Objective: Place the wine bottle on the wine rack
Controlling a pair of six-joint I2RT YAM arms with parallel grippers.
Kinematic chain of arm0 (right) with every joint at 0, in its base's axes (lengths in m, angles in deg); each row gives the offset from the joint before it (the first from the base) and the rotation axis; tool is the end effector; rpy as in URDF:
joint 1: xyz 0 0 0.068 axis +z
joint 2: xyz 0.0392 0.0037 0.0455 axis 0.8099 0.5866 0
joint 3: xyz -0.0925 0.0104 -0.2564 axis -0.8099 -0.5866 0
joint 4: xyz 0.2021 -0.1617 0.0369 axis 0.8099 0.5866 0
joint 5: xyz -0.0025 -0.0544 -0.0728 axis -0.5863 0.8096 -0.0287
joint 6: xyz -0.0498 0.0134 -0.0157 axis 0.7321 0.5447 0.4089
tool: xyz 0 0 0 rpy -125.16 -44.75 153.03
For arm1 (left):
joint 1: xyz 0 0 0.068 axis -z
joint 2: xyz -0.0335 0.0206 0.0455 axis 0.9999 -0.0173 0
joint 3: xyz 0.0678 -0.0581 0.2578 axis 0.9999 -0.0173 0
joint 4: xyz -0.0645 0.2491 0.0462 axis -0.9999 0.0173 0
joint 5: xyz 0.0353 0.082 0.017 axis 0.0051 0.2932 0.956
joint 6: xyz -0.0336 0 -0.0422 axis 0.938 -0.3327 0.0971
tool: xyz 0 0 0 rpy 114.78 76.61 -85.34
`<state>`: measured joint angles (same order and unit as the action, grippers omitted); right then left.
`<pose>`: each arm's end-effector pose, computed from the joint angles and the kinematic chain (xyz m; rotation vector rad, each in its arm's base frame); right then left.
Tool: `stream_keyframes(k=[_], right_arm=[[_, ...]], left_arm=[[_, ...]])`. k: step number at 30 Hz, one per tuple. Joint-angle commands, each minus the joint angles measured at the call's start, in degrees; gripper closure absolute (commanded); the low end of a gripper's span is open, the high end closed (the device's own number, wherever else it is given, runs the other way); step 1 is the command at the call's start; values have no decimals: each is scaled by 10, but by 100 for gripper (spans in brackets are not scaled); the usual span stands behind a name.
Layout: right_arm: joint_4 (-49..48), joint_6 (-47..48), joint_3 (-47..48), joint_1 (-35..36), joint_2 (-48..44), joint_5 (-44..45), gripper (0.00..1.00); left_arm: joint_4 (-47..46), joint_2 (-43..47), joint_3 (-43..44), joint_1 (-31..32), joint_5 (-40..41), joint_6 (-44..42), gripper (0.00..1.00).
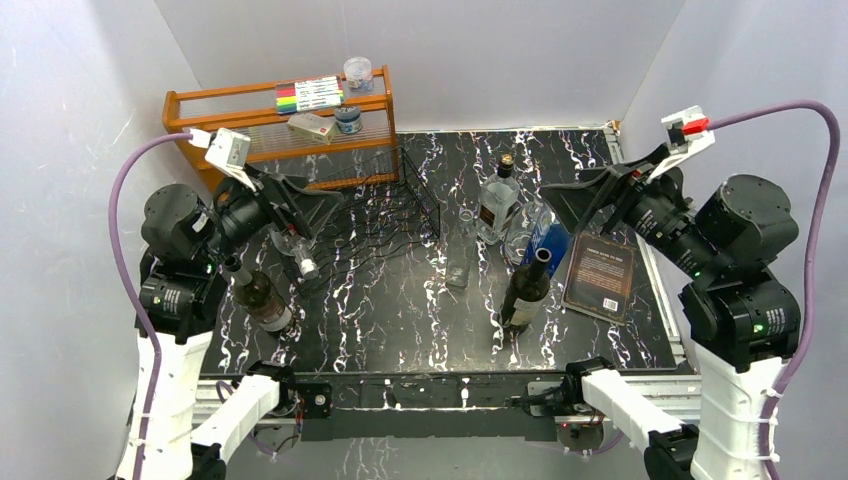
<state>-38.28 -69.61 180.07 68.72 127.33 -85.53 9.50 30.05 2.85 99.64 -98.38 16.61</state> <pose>0.0775 0.0326 0.5447 -0.2442 1.5499 0.7027 0.1243 -0.0402 0.4932 0.2761 1.4982 -0.7899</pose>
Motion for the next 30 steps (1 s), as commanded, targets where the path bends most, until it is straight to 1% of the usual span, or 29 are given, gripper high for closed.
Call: stream_keyframes(k=[1,3,7,12,16,18,19,21,25,27,30], right_arm=[[31,29,3,-2,25,-13,3],[56,32,1,-2,42,-20,5],[78,31,-8,-2,73,-37,10],[87,37,-22,-1,104,-22,13],[89,40,-12,25,143,10,16],[89,39,-3,62,164,55,17],[90,36,1,92,175,89,18],[93,30,8,167,199,168,18],[109,15,20,324,255,352,17],[120,8,25,366,284,422,17],[134,5,22,405,320,496,15]], left_arm=[[-54,-1,-21,3,-124,11,2],[-68,0,-33,4,-138,23,2],[-73,6,-47,4,-123,23,2],[-73,5,-53,3,-111,23,2],[-72,2,-53,3,-115,24,2],[-71,3,-54,4,-114,24,2],[-70,3,-54,4,-111,24,2],[-67,3,-54,4,-103,24,2],[-56,2,-53,4,-89,19,2],[-52,3,-55,4,-83,17,2],[-52,2,-62,3,-82,16,2]])
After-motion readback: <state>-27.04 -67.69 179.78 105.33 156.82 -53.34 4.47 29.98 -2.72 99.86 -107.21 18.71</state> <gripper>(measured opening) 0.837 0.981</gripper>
